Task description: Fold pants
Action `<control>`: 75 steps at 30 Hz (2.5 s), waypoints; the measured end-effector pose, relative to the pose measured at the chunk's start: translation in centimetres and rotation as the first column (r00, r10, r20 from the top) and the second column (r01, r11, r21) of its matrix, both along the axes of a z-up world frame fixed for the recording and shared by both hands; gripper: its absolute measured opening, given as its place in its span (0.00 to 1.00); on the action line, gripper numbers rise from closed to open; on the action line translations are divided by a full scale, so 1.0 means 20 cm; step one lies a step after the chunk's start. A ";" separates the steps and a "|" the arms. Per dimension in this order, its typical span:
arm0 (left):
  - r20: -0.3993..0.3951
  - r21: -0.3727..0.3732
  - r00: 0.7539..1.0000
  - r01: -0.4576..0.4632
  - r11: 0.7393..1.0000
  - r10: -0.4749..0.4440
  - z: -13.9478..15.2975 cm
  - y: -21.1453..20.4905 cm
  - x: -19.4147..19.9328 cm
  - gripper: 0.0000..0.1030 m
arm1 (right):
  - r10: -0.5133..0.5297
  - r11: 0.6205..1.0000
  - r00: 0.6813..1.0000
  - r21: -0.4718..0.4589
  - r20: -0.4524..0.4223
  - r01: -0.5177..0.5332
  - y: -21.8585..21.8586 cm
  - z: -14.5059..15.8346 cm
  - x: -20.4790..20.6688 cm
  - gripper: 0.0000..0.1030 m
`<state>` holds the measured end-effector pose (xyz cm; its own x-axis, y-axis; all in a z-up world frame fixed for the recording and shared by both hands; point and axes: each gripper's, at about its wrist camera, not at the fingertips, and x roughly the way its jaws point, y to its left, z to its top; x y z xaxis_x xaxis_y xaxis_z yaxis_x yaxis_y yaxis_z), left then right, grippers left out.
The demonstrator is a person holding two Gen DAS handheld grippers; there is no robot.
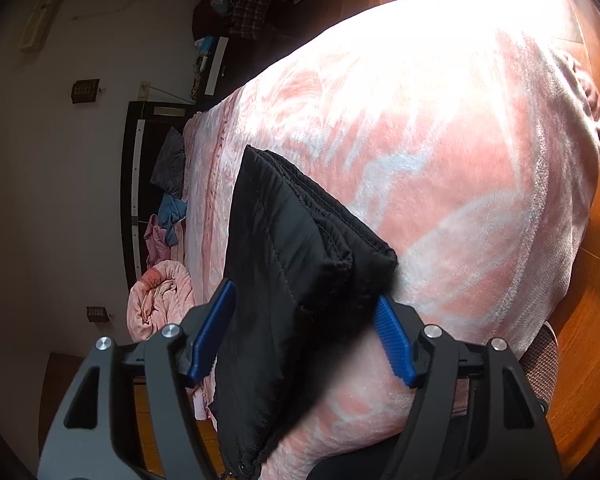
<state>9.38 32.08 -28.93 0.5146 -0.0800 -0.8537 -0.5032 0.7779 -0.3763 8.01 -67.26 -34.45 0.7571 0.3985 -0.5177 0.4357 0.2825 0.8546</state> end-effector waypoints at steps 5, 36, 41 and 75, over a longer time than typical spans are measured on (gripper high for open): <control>0.017 0.011 1.000 -0.023 1.000 0.022 -0.01 -0.02 -0.01 0.83 | 0.016 1.000 1.000 -0.013 0.016 -0.016 0.02 0.02 0.03 0.51; 0.195 0.030 0.971 -0.149 0.988 0.141 -0.10 -0.07 -0.19 0.84 | 0.256 0.830 0.960 -0.534 0.109 -0.161 0.69 0.99 0.19 0.18; 0.204 -0.018 0.966 -0.160 0.987 0.160 -0.12 -0.04 -0.21 0.84 | 0.291 0.794 0.950 -0.582 0.109 -0.176 0.80 1.06 0.21 0.18; 0.234 -0.107 0.957 -0.152 0.983 0.174 -0.16 -0.01 -0.23 0.87 | 0.468 0.608 0.877 -0.759 0.106 -0.232 1.44 1.34 0.22 0.17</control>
